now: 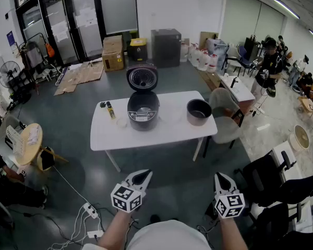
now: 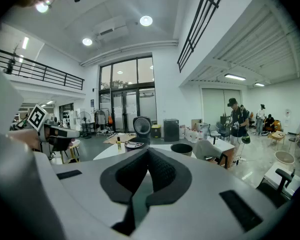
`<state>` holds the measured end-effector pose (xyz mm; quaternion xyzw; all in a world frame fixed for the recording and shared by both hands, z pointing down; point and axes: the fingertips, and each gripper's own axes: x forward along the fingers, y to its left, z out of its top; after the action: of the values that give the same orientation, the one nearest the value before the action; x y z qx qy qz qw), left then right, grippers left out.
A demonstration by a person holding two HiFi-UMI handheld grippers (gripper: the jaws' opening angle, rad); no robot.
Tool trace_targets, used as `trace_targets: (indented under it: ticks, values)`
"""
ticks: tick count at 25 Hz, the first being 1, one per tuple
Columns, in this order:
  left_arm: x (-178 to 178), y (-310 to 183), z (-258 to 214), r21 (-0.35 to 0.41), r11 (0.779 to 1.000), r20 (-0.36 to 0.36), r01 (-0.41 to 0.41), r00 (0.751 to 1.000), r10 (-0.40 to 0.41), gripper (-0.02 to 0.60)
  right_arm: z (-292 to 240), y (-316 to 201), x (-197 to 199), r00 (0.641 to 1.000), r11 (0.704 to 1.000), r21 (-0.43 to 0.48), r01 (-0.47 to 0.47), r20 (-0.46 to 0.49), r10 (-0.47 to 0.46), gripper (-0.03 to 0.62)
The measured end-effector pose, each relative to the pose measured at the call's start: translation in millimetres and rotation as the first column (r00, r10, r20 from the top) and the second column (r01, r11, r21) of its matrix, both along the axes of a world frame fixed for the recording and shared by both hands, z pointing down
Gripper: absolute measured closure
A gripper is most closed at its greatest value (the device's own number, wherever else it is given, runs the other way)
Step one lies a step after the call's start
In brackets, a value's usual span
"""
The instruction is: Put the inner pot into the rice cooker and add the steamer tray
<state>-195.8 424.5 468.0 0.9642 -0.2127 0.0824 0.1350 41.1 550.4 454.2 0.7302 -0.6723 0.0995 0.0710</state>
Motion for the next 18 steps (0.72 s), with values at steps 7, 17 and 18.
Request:
trace_targets:
  ticks: [7, 17, 18]
  values:
    - [-0.7, -5.6, -0.4, -0.006, 1.0, -0.004, -0.001, 1.0, 0.001, 0.568, -1.3, -5.9, -1.8, 1.0, 1.0, 0.002, 0.002, 0.005, -0.002, 0.583]
    - [-3.3, -10.8, 3.4, -0.012, 1.0, 0.009, 0.007, 1.0, -0.007, 0.568, -1.9, -12.9, -6.3, 1.0, 1.0, 0.0, 0.012, -0.002, -0.012, 0.583]
    - [-3.6, -11.4, 3.9, -0.013, 1.0, 0.013, 0.007, 1.0, -0.007, 0.568, -1.2, -14.2, -7.3, 1.0, 1.0, -0.003, 0.015, -0.002, -0.015, 0.583]
